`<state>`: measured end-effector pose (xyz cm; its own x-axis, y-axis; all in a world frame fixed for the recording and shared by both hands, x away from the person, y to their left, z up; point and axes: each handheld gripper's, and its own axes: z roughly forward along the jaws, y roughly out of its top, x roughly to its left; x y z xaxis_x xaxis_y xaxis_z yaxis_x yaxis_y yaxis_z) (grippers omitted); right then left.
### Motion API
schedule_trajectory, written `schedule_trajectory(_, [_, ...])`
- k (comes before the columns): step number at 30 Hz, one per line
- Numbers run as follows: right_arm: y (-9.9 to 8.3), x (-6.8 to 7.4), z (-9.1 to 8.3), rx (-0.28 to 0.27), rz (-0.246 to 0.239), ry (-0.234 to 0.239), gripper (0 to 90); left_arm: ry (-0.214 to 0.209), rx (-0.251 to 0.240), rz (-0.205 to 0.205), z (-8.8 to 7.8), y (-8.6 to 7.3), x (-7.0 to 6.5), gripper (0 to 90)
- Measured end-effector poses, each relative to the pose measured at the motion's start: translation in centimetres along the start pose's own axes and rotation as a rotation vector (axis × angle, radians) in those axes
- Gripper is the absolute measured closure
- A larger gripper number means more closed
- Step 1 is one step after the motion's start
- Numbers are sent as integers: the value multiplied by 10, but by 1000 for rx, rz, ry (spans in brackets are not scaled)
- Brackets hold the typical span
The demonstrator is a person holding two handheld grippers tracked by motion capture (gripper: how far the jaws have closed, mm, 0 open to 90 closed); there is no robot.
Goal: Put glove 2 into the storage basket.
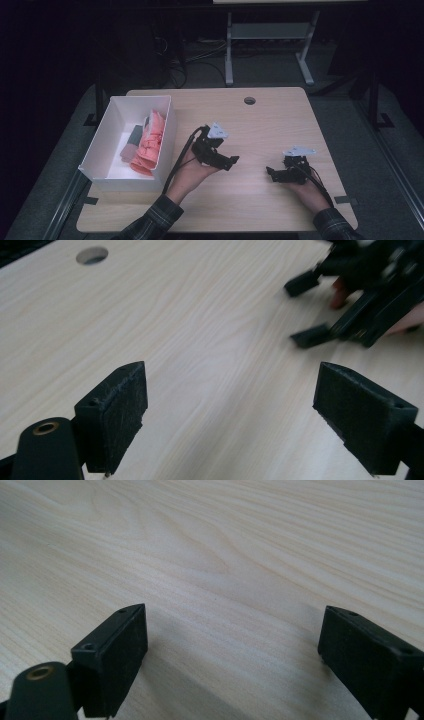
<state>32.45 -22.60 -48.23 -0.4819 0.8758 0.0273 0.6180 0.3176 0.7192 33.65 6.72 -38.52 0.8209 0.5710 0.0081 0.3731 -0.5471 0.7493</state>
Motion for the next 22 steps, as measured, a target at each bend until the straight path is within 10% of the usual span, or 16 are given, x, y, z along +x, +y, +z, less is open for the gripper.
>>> schedule_trajectory(9, [0,0,0,0,-1,0,118,-32,72,1,29,-50,4,134])
schedule_trajectory(22, [0,0,0,-2,-13,9,117,-25,100,23,33,-72,10,134])
